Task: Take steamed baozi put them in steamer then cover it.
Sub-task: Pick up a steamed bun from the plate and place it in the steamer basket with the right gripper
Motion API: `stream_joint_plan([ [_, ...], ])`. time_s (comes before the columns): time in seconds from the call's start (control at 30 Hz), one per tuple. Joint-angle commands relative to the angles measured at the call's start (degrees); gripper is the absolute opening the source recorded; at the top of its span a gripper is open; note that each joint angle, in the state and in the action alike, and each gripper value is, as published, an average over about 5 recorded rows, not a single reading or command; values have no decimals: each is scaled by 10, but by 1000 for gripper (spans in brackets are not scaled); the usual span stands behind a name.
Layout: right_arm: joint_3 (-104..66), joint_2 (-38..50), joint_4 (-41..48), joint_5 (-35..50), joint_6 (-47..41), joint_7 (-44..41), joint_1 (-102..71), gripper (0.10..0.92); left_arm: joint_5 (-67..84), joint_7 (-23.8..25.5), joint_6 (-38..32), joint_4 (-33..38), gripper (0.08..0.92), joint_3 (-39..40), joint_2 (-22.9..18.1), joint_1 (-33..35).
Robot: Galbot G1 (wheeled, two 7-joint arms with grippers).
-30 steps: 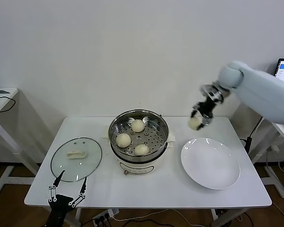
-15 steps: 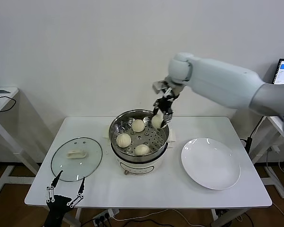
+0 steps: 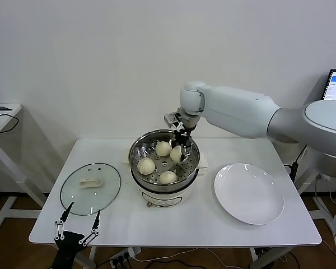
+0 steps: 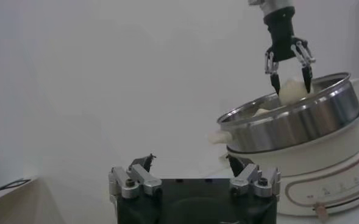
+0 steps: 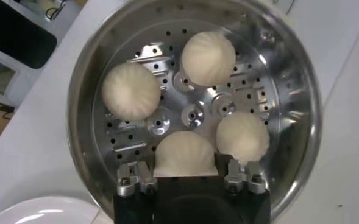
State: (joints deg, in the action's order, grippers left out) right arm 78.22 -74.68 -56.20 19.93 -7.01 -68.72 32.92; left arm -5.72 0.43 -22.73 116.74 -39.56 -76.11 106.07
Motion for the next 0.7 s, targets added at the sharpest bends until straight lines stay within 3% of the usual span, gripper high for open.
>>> stream_joint_plan([
  [0.03, 10, -14, 11, -13, -5, 8, -16, 653, 0, 0, 0, -1, 823, 0, -1, 0],
  [0.47, 6, -13, 24, -43, -3, 6, -33, 660, -1, -6, -2, -2, 823, 0, -2, 0],
  [0.7, -2, -6, 19, -52, 0, -3, -29, 785, -3, -7, -2, -2, 823, -2, -2, 0],
])
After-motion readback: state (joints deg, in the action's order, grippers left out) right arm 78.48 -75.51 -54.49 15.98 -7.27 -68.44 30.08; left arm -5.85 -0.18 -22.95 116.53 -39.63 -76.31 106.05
